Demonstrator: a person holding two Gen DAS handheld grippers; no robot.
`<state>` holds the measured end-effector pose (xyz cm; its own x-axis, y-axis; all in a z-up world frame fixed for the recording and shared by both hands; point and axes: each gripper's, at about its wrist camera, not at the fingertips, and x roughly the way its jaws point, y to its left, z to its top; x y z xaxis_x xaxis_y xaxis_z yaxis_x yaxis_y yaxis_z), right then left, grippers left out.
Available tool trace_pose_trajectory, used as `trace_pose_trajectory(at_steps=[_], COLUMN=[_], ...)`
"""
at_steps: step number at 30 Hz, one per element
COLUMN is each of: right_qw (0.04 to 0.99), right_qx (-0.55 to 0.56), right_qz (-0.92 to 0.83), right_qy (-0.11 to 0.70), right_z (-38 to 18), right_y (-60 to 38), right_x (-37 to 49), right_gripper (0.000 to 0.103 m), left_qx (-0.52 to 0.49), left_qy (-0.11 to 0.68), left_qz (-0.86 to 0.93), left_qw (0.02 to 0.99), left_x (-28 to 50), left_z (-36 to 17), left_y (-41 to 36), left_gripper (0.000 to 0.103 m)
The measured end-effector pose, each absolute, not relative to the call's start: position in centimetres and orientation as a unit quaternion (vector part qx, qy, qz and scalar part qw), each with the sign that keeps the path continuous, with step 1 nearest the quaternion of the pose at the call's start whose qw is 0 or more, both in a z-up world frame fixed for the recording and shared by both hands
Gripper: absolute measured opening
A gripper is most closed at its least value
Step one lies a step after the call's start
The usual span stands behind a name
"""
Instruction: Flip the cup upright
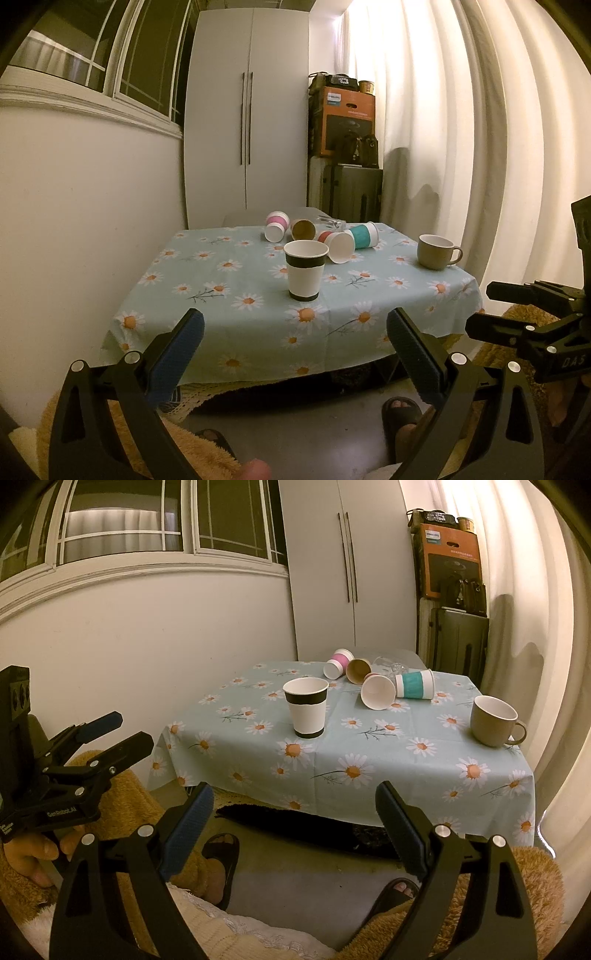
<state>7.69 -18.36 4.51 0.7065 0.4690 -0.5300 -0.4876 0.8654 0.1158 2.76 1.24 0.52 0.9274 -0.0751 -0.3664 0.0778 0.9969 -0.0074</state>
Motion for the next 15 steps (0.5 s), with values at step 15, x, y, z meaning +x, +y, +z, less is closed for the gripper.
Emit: trace_pose_trajectory(at_steps=[15], right_qw=[0.924], right_qx=[-0.015], right_qz=[0.258], right_qy=[0.283], right_z=[4.44], right_y=[-18.33], right_x=[7.74], right_gripper=[0.088], left_qx=[0.013], left_qy=[0.189], left_qz=[-0.043], left_qw=[0.981], left_x=[2.61], left_z=[0.17], left_y=[0.62], left_gripper=[0.097])
